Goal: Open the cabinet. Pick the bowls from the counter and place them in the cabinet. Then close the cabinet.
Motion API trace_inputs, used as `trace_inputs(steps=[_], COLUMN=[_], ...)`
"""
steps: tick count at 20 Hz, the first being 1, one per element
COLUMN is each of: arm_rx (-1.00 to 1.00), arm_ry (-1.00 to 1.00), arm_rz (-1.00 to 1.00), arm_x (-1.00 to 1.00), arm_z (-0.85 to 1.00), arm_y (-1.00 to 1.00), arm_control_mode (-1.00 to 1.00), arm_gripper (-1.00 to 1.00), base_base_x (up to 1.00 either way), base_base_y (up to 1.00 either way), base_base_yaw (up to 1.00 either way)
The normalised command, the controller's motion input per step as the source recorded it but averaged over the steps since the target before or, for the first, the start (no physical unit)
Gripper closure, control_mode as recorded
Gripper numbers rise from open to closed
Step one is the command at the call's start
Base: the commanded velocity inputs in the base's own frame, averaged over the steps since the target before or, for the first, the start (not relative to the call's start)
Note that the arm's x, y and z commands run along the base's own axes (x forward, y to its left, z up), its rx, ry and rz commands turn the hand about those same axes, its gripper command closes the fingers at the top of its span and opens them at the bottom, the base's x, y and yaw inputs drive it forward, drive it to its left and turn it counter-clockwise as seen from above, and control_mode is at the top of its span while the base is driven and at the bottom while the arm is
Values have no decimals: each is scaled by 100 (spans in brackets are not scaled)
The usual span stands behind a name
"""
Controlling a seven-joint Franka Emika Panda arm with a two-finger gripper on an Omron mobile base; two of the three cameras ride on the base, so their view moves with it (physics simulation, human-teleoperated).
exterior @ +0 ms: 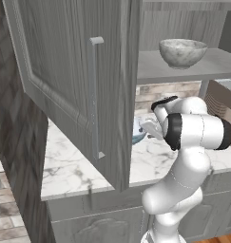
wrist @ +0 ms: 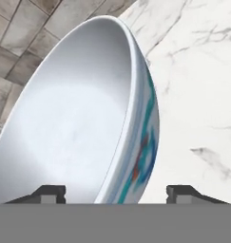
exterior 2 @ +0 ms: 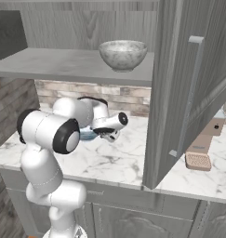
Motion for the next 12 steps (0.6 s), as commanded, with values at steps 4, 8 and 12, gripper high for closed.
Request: trace_inputs(steps=[4,8,12], arm_rx=[-2,-2,0], arm_ry=[0,0,8], arm_rz=[0,0,0], arm_x=[1,0,-7], arm_z=[-22,-28,-57], arm_y=[26,24,37], arm_control_mode=[-100,-100,-100], arm_gripper=[100,100,100], base_base_x=[0,0,0], base_base_y=[0,0,0], base_base_yaw=[0,0,0])
